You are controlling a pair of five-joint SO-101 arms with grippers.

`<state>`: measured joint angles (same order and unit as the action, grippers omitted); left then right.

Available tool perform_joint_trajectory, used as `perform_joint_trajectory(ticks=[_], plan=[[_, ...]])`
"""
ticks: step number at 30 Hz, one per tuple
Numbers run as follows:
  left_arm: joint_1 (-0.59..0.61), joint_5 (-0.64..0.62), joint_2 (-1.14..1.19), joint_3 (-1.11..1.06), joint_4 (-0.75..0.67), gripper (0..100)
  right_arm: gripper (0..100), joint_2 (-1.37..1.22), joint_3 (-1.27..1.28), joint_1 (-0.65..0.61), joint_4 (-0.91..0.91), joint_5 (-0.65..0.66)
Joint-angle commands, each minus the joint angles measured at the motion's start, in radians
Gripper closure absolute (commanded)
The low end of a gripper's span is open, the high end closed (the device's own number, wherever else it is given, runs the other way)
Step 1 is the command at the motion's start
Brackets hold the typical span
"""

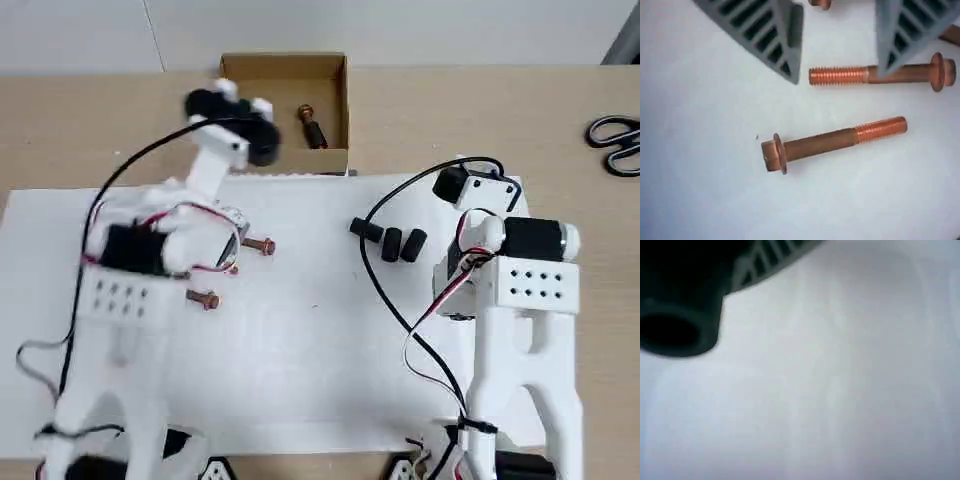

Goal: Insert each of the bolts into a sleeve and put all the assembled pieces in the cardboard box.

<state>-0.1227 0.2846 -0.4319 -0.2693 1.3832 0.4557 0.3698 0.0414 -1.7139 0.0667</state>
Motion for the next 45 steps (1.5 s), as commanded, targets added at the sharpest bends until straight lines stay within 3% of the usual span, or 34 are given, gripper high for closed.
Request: perform_joint_trajectory(ticks=[1,11,18,39,45], plan=[[-0.005,0.15,0.087,0.073,-0.008,90,99.5,0.025,-0.003,0.01,-0.001,-0.009],[-0.003,0.733,0.321,0.18,-0.006,90,99.5,0.024,0.029,0.01,0.001,-0.009],[-0.005,0.947,0.442,0.189,-0.008,89,99.5,0.033,0.112,0.012,0.019,0.043],[-0.002,1.048,0.717,0.191,-0.282,86,99.5,0.03,0.107,0.01,0.019,0.083],[-0.006,1.048,0.769,0.206,-0.302,86,99.5,0.025,0.107,0.01,0.021,0.084]])
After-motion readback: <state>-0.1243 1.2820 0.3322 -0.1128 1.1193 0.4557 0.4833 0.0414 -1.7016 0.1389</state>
